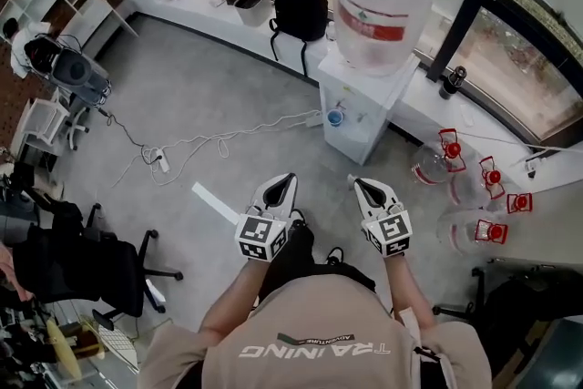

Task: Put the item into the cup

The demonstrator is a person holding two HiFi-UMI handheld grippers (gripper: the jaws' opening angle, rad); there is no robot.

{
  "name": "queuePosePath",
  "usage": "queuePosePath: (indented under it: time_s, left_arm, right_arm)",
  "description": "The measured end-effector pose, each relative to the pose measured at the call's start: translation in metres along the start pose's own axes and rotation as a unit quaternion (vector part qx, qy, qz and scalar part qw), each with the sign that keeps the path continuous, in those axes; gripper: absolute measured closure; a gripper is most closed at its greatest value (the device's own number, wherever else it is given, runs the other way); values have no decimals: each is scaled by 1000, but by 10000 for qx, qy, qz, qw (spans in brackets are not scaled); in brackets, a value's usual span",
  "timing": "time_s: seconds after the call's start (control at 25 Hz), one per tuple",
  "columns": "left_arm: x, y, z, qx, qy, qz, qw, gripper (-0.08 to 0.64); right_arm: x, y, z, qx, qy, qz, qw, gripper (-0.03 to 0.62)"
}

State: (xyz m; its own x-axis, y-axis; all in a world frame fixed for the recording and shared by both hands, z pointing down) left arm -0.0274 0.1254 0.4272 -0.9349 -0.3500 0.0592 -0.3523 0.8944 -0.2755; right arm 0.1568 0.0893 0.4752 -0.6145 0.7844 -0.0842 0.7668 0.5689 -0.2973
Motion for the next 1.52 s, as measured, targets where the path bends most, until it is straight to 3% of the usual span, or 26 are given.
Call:
queuePosePath:
  time_s: [0.2, 0.6, 0.96, 1.24, 1.52]
  left_arm:
    - [34, -35, 3, 0, 60, -164, 9998, 552]
    - [116, -108, 43, -121, -212, -729, 9970, 552]
    - [162, -151, 43, 26, -166, -1284, 9916, 552]
    - [179, -171, 44, 42, -165, -1241, 9921, 552]
    - [171, -189, 38, 293, 18, -1268, 9915, 552]
  right_arm:
    - [-19, -31, 9, 41, -65, -200, 9998, 581]
    - [-43, -117, 57, 148, 161, -565, 9982, 581]
    - [-54, -172, 75, 190, 48, -1007, 9947, 581]
    - [-64, -190, 72, 363, 8, -973, 9946, 581]
    - [-83, -203, 64, 205, -237, -693, 9971, 581]
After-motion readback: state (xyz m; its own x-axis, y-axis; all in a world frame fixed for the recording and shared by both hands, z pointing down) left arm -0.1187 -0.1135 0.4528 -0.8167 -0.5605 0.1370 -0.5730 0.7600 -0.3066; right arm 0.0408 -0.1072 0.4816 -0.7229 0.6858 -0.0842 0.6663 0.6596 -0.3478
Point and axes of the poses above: the fingertips, and each gripper's own axes: y backward along the fingers, x to its left, z out of its top, the point moved 4 cm from there along y, backward along the fingers, and after that the axes turned 3 degrees about -y, right-handed, at the moved point
